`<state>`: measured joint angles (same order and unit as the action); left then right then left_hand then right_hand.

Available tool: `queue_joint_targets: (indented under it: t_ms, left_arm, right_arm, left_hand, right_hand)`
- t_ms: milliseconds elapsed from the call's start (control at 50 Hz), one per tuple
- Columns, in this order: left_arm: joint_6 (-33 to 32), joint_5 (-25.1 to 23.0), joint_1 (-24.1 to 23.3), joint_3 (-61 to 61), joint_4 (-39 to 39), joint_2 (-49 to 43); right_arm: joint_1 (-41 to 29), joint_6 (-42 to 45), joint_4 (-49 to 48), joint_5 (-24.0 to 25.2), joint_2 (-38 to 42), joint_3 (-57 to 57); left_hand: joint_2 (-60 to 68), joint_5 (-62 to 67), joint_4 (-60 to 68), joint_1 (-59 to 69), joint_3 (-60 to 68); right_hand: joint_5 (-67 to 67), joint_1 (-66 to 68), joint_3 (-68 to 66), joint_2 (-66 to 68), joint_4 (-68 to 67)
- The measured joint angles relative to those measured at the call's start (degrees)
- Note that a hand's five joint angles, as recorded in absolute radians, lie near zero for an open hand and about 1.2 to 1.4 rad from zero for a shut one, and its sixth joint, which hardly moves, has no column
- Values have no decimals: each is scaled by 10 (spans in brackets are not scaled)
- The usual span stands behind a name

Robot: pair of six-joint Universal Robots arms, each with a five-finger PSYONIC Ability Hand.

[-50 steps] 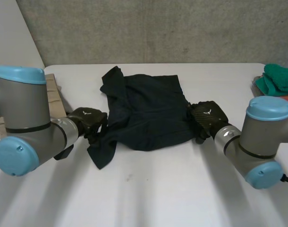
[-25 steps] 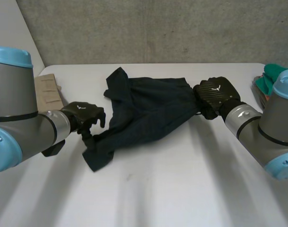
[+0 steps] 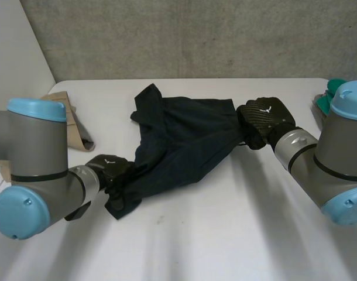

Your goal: Fold the laundry.

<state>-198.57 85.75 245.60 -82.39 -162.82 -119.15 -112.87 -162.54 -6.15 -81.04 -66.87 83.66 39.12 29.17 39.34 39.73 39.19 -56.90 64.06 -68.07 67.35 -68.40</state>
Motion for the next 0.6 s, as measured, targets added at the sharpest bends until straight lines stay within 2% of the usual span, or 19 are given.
queue_joint_targets:
  t_ms: [60, 120, 220, 320, 440, 500, 600]
  left_arm:
    - [0, 6, -3, 14, -6, -25]
    - [0, 9, -7, 35, -3, -52]
    - [2, 13, -10, 64, 20, -50]
    - [4, 13, -2, 76, 53, 41]
    - [6, -1, 13, 105, 88, 231]
    - [10, -12, 21, 134, 103, 288]
    - [17, -26, 27, 190, 133, 303]
  right_arm:
    - [2, -5, 0, 0, -2, 1]
    - [5, -8, 1, 0, -3, 2]
    - [11, -3, 14, 0, -16, 4]
    - [22, 32, 39, 4, -66, -3]
    - [42, 98, 76, 25, -156, -57]
    - [49, 112, 110, 36, -173, -102]
    - [57, 119, 183, 52, -149, -184]
  left_hand:
    - [31, 30, 29, 30, 31]
    - [255, 250, 251, 265, 251]
    - [292, 273, 290, 273, 286]
    - [292, 273, 290, 273, 286]
    - [294, 273, 291, 273, 288]
    - [294, 273, 291, 273, 288]
    - [294, 273, 291, 273, 288]
  right_hand:
    - [0, 0, 0, 0, 0]
    - [0, 0, 0, 0, 0]
    - [0, 0, 0, 0, 0]
    - [0, 0, 0, 0, 0]
    - [0, 0, 0, 0, 0]
    - [0, 0, 0, 0, 0]
    - [0, 0, 0, 0, 0]
